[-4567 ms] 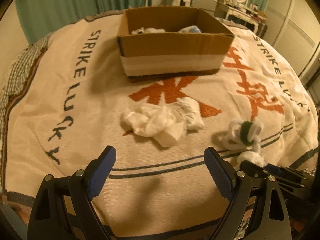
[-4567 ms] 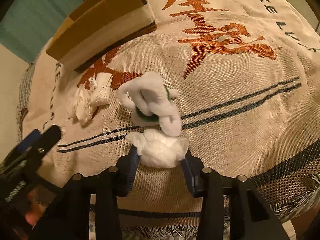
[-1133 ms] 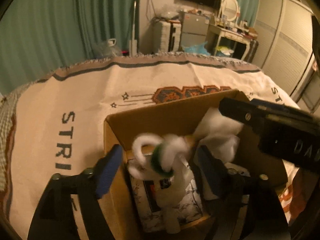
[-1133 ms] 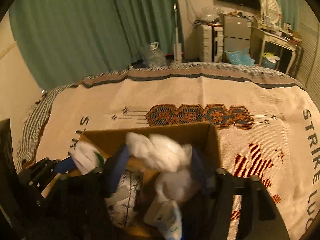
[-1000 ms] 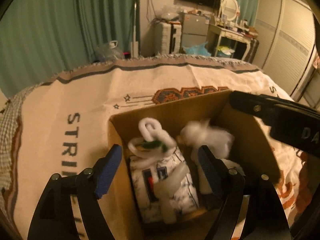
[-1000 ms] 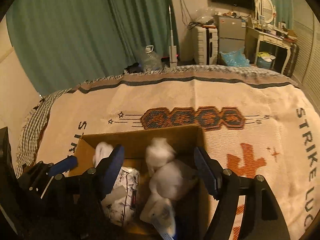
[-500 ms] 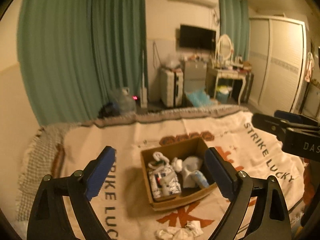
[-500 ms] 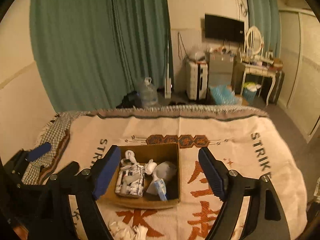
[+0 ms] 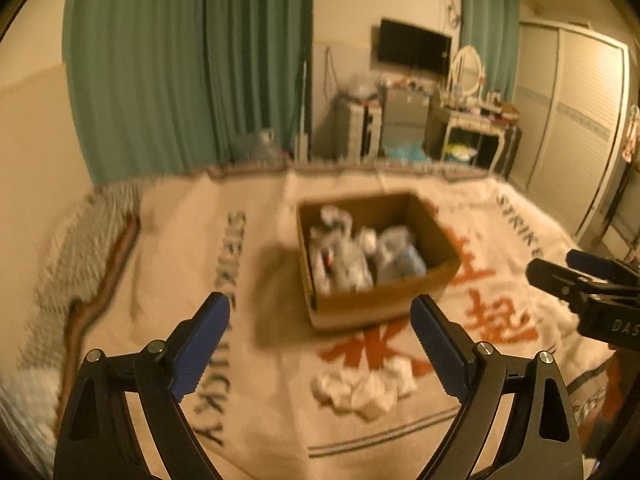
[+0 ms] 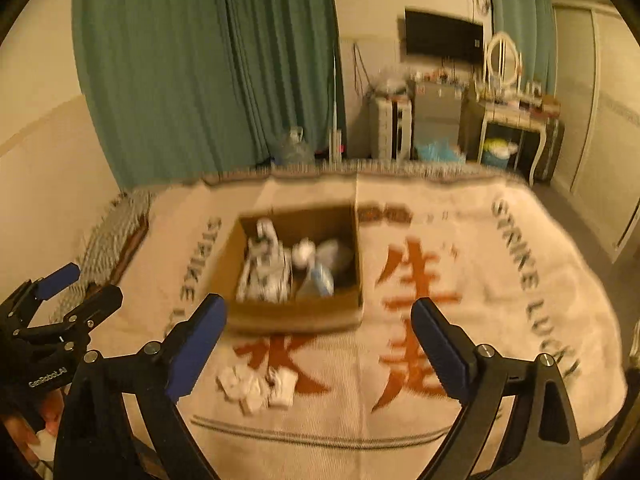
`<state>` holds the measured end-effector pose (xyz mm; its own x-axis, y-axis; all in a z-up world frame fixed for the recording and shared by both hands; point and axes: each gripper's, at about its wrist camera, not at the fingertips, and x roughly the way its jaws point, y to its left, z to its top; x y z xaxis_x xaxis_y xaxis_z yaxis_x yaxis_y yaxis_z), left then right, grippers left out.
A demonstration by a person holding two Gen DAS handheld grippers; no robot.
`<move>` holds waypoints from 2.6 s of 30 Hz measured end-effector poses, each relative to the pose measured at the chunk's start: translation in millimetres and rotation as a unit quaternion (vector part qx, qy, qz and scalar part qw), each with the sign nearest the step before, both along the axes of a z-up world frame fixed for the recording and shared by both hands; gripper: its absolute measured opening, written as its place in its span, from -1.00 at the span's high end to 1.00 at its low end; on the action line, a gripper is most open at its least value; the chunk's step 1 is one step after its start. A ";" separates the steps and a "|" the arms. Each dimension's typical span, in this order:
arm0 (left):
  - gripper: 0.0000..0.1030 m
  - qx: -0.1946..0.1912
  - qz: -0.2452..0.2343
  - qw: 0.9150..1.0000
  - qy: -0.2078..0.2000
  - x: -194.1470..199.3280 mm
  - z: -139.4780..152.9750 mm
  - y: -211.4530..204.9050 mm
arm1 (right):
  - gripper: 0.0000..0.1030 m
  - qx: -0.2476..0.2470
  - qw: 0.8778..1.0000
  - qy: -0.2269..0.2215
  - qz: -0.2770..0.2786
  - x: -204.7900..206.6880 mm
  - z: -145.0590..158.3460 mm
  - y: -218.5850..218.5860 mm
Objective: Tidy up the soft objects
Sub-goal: 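Grasp the lace-edged white cloth with the left gripper while the right grasps the white mask, then place the cloth and mask into the box and open both grippers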
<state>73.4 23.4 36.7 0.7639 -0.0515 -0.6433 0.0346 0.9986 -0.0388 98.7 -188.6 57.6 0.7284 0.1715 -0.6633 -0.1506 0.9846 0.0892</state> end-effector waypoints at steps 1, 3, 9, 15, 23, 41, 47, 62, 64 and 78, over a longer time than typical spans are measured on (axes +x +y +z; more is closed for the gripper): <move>-0.81 -0.001 0.001 1.000 0.012 1.5 -12.3 -2.6 | -0.82 -0.001 1.000 0.008 0.001 1.9 -10.9 0.0; -0.80 -0.007 -0.001 0.999 0.050 7.5 -41.5 -7.8 | -0.82 -0.010 0.999 0.029 0.005 12.3 -41.2 2.9; -0.77 -0.008 0.003 0.991 0.132 23.6 -107.7 -18.4 | -0.63 -0.015 0.995 0.095 0.028 38.0 -116.0 16.3; -0.77 -0.017 0.027 0.985 0.168 31.4 -137.4 3.4 | -0.25 -0.005 0.983 0.170 0.066 59.5 -174.5 39.7; -0.77 -0.012 0.018 0.984 0.176 42.3 -150.5 2.4 | 0.31 0.003 0.970 0.231 0.078 67.8 -224.8 58.6; -0.77 -0.019 -0.043 0.977 0.207 40.4 -167.5 -46.7 | 0.50 -0.001 0.983 0.180 0.040 62.8 -184.0 14.9; -0.76 -0.022 -0.041 0.973 0.224 49.9 -182.3 -50.9 | 0.50 -0.003 0.982 0.186 0.041 66.2 -191.2 9.7; 0.42 -0.026 -0.056 0.976 0.207 47.0 -175.0 -46.2 | 0.50 -0.002 0.982 0.183 0.044 68.8 -189.6 11.4; 0.42 -0.033 -0.056 0.978 0.199 43.0 -166.0 -43.2 | 0.50 -0.003 0.983 0.176 0.044 63.7 -182.0 11.7; 0.42 -0.037 -0.067 0.991 0.114 10.7 -77.5 -38.1 | 0.50 -0.022 0.993 0.101 0.048 20.2 -106.1 12.1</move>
